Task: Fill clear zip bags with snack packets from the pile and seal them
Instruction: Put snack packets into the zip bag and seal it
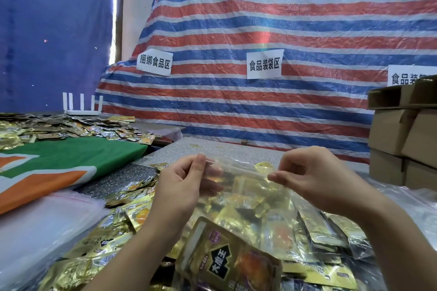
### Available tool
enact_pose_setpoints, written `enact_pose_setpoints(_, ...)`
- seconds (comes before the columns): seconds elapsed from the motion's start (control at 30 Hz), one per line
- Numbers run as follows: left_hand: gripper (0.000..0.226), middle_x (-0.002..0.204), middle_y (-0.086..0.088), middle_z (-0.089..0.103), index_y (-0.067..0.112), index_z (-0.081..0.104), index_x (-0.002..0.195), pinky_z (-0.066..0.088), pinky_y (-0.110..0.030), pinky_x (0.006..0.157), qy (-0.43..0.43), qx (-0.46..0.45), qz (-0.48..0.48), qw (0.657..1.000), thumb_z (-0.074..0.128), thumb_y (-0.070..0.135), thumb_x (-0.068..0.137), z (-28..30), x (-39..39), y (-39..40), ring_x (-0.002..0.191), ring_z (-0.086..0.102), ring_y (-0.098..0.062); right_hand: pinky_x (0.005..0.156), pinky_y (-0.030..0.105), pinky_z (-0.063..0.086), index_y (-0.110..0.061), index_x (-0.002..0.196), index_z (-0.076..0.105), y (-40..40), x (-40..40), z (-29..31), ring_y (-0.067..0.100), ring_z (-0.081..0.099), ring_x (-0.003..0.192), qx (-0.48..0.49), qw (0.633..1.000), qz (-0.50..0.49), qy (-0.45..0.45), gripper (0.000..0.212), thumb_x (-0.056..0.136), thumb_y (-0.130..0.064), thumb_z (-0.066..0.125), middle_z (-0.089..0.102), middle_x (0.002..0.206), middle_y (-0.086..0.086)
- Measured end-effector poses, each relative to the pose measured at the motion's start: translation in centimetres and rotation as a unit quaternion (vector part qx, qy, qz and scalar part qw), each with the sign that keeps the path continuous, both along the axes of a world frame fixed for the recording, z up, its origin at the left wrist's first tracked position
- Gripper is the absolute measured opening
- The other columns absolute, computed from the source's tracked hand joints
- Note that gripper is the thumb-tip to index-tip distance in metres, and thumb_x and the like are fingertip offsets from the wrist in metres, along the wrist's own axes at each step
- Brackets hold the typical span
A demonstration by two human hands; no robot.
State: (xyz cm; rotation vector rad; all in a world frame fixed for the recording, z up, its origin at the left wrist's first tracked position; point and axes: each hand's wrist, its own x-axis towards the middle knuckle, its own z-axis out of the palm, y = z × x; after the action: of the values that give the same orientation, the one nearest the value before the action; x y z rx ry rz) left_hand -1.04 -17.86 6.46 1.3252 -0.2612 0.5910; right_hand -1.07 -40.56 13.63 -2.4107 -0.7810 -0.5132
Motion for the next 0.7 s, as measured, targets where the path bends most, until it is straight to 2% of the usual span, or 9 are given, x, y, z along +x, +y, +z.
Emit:
enact_pose_setpoints(0.1, 0.028, 0.081, -0.010, 0.076, 0.018, 0.074, 0.075, 0.062, -0.036, 0.064, -0.005, 0.004, 0.003, 1.000, 0.057, 0.037, 0.087, -0.5, -0.2, 0.4, 0.069, 0.074, -0.029, 0.054, 0.015, 0.046, -0.027, 0.078, 0.065, 0.0, 0.4, -0.4, 0.002, 0.056, 0.059, 0.008, 1.000, -0.011, -0.005, 0.017, 0.078, -0.043, 0.071, 0.066, 0.073, -0.012)
enact_pose_setpoints(0.17, 0.028, 0.083, -0.010, 0.076, 0.018, 0.074, 0.075, 0.062, -0.037, 0.065, -0.007, 0.012, 0.006, 1.000, 0.057, 0.037, 0.087, -0.7, -0.3, 0.7, 0.072, 0.074, -0.029, 0.055, 0.016, 0.048, -0.033, 0.084, 0.060, 0.0, 0.5, -0.7, 0.003, 0.058, 0.066, 0.010, 1.000, -0.021, -0.012, 0.016, 0.081, -0.037, 0.075, 0.065, 0.075, -0.007)
enact_pose_setpoints(0.27, 0.027, 0.084, -0.009, 0.075, 0.020, 0.074, 0.076, 0.060, -0.031, 0.062, -0.008, 0.016, 0.008, 1.000, 0.056, 0.038, 0.085, -0.9, -0.4, 0.8, 0.072, 0.073, -0.028, 0.056, 0.018, 0.047, -0.036, 0.087, 0.058, 0.1, 0.7, -0.9, 0.000, 0.057, 0.071, -0.036, 0.998, -0.033, -0.030, 0.016, 0.083, -0.049, 0.067, 0.062, 0.074, -0.007)
enact_pose_setpoints(0.37, 0.026, 0.084, -0.009, 0.075, 0.021, 0.074, 0.077, 0.060, -0.034, 0.063, -0.015, 0.021, 0.010, 1.000, 0.057, 0.039, 0.086, -1.0, -0.5, 0.8, 0.072, 0.073, -0.028, 0.057, 0.018, 0.048, -0.038, 0.091, 0.058, 0.3, 0.4, -0.7, -0.002, 0.058, 0.072, -0.069, 0.996, -0.043, -0.020, 0.042, 0.072, -0.073, 0.044, 0.063, 0.075, -0.009)
enact_pose_setpoints(0.43, 0.024, 0.082, -0.009, 0.074, 0.021, 0.074, 0.078, 0.061, -0.040, 0.065, -0.025, 0.029, 0.014, 0.999, 0.058, 0.038, 0.086, -1.1, -0.6, 0.8, 0.071, 0.073, -0.029, 0.065, 0.021, 0.053, -0.038, 0.096, 0.059, 0.8, 0.3, -0.6, -0.001, 0.059, 0.075, -0.085, 0.994, -0.054, -0.035, 0.055, 0.068, -0.079, 0.034, 0.063, 0.082, -0.013)
enact_pose_setpoints(0.5, 0.022, 0.080, -0.009, 0.074, 0.021, 0.073, 0.078, 0.061, -0.041, 0.064, -0.035, 0.036, 0.020, 0.999, 0.059, 0.037, 0.084, -1.2, -0.8, 0.5, 0.069, 0.073, -0.028, 0.074, 0.019, 0.050, -0.037, 0.105, 0.059, 1.7, 0.1, -0.6, -0.005, 0.055, 0.086, -0.087, 0.992, -0.052, -0.073, 0.060, 0.071, -0.078, 0.031, 0.058, 0.092, -0.021)
enact_pose_setpoints(0.6, 0.018, 0.078, -0.008, 0.073, 0.022, 0.073, 0.081, 0.059, -0.033, 0.059, -0.053, 0.050, 0.016, 0.997, 0.061, 0.035, 0.084, -1.4, -1.1, 0.2, 0.066, 0.072, -0.025, 0.079, 0.012, 0.042, -0.035, 0.116, 0.058, 4.2, -0.7, -1.2, -0.009, 0.050, 0.096, -0.060, 0.993, -0.016, -0.104, 0.056, 0.081, -0.073, 0.035, 0.052, 0.099, -0.026)
enact_pose_setpoints(0.7, 0.015, 0.076, -0.008, 0.073, 0.024, 0.074, 0.082, 0.057, -0.027, 0.058, -0.069, 0.061, 0.010, 0.996, 0.062, 0.033, 0.085, -1.5, -1.3, 0.0, 0.066, 0.072, -0.022, 0.082, 0.019, 0.047, -0.033, 0.115, 0.060, 6.6, -1.2, -2.0, -0.003, 0.053, 0.096, -0.057, 0.992, 0.011, -0.114, 0.040, 0.091, -0.060, 0.045, 0.058, 0.103, -0.021)
